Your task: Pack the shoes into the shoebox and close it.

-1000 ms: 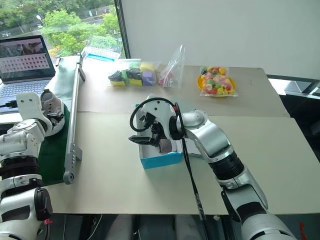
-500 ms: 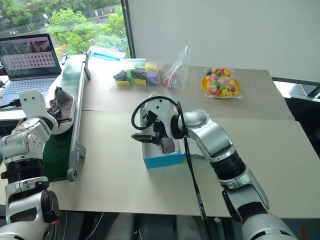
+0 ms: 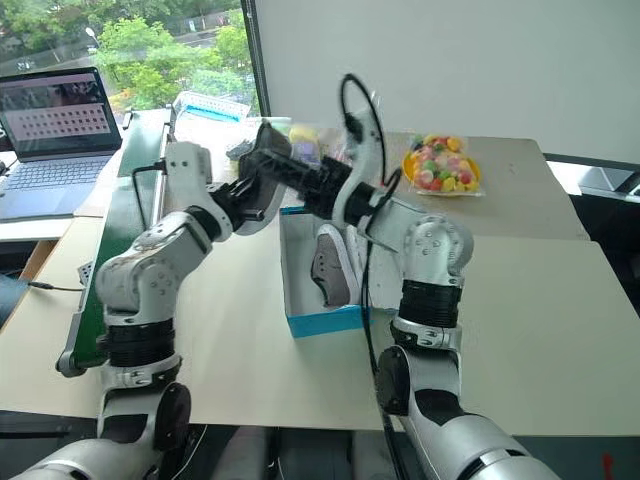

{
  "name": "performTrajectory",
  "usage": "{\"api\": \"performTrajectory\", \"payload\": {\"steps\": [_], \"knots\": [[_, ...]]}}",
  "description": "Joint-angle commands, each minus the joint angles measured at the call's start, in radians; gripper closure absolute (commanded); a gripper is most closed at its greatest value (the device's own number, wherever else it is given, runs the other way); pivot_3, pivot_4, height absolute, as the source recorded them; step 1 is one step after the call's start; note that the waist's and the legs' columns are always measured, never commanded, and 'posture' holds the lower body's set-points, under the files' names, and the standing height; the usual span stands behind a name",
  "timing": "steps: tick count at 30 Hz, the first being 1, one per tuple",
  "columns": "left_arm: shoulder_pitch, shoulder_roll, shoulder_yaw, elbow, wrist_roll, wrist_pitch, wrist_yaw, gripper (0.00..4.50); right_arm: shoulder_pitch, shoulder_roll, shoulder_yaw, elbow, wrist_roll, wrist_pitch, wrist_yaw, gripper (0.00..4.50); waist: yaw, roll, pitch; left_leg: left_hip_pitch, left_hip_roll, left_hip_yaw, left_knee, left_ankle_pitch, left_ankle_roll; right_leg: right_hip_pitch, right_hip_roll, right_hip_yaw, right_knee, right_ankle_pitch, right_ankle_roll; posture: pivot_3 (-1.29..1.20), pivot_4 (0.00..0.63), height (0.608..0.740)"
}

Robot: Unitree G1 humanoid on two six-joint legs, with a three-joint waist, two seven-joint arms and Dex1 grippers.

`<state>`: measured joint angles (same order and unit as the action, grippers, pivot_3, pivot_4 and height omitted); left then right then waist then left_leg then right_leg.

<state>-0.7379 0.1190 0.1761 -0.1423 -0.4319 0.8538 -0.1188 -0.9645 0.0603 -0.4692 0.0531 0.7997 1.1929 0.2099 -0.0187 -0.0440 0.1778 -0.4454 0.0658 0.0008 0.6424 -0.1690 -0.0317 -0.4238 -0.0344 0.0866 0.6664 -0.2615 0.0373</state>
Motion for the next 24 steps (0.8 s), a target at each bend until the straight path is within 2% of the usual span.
{"api": "performTrajectory", "payload": {"steps": [1,9,18,24], "knots": [[-0.053,-0.012,-0.038,-0.03,-0.004,-0.028,-0.009,4.49,-0.035,0.009,-0.036,-0.024,0.075,0.024,-0.079,0.0,-0.011,0.0,0.0,0.0,0.0,0.0,0.0,0.0,0.0,0.0,0.0,0.0,0.0,0.0,0.0,0.0,0.15,0.74],[-0.108,-0.052,-0.049,-0.024,-0.03,-0.015,-0.008,4.49,-0.017,-0.067,-0.037,-0.023,0.104,-0.005,-0.141,0.0,-0.022,0.0,0.0,0.0,-0.001,0.0,-0.001,0.0,0.0,0.0,0.0,0.0,-0.001,0.0,0.0,0.0,0.15,0.74],[-0.099,0.067,-0.033,0.033,0.018,-0.061,-0.046,4.49,-0.026,-0.198,-0.046,-0.011,0.146,0.01,-0.12,0.0,-0.025,0.001,0.0,0.0,-0.001,0.0,-0.001,0.0,0.001,0.0,0.0,0.0,-0.001,0.0,0.0,0.0,0.15,0.74],[-0.118,0.014,-0.054,0.002,-0.003,-0.042,-0.027,4.49,-0.009,-0.192,-0.013,-0.016,0.158,-0.008,-0.114,0.0,-0.023,0.001,0.0,-0.001,-0.001,0.0,-0.001,0.0,0.001,0.0,0.0,0.0,-0.002,0.0,0.0,0.0,0.15,0.74]]}}
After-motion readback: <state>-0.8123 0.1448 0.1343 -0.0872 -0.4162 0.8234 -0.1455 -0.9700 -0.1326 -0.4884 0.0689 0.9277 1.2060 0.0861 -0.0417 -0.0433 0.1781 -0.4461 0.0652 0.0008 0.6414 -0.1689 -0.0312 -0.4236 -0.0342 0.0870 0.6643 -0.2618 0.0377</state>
